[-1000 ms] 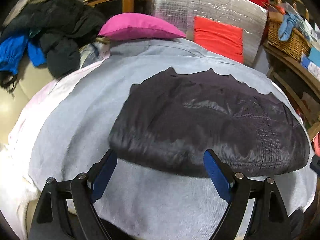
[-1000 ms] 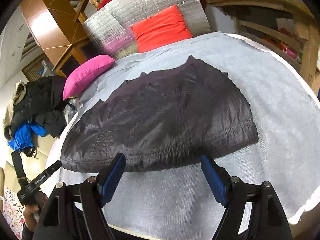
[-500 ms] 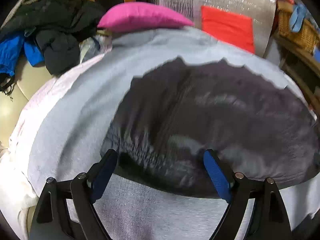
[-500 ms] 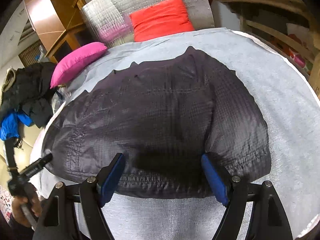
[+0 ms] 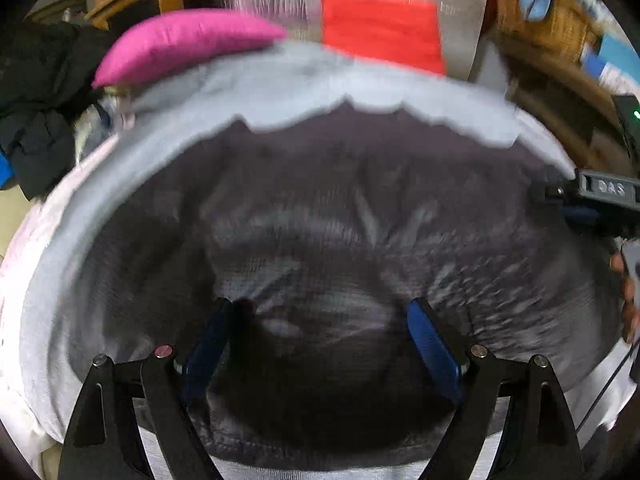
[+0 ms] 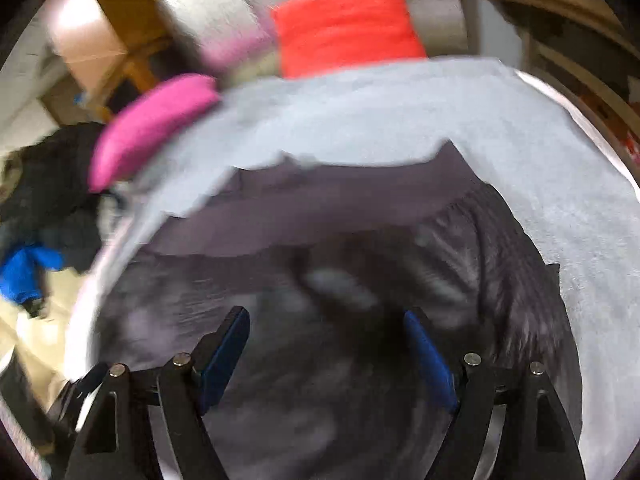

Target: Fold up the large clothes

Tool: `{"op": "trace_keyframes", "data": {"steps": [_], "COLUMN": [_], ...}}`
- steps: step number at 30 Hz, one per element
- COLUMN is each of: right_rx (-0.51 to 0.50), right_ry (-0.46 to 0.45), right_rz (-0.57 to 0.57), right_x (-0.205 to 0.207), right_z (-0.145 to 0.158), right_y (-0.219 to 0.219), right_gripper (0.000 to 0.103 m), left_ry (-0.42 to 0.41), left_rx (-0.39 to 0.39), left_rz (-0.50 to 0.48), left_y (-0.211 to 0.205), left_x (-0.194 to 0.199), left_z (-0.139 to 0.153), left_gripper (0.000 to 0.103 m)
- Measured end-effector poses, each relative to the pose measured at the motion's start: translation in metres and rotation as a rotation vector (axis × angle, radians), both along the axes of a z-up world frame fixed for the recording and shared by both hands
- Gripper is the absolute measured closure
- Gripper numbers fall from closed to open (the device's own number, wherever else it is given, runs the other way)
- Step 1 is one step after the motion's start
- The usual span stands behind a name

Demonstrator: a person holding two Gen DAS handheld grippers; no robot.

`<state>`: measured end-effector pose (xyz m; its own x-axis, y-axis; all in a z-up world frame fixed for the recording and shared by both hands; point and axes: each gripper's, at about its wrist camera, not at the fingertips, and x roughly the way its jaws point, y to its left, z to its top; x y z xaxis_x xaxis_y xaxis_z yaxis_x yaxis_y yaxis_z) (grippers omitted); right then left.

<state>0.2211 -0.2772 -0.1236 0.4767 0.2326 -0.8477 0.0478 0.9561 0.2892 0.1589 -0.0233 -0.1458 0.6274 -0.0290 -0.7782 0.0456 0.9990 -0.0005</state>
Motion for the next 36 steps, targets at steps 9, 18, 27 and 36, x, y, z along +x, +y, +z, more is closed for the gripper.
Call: {"op": "trace_keyframes", "data": {"steps": [9,18,27,36], "right_rx": [-0.029,-0.076,-0.156,-0.212], "right_ry": [-0.137,-0.263,-0.365,-0.421], "right_rz": [0.03,0.1,0.108,0.039], "right_x": [-0.063,-0.173,-0.23,-0.245], "right_z": [0.041,0.065,0.08,0.101], "right_y": [0.019,0.065,0.094,0.092], "right_gripper": [0.019,0.019,0.019,0.016], "left_ry": [-0.025,-0.105,-0.184,-0.216], "left_rx": [-0.028,-0.019,0.0,-0.02], "left_rz": [0.064,0.075,0.085,0.08], "left_y": [0.023,0.025,0.029,0.021], "left_x": [-0.028,-0.078,-0.112,-0.127], "left_z": [0.029,0.064,0.091,0.104], "left_gripper": [0.015,0.015,0.014,0.014]}}
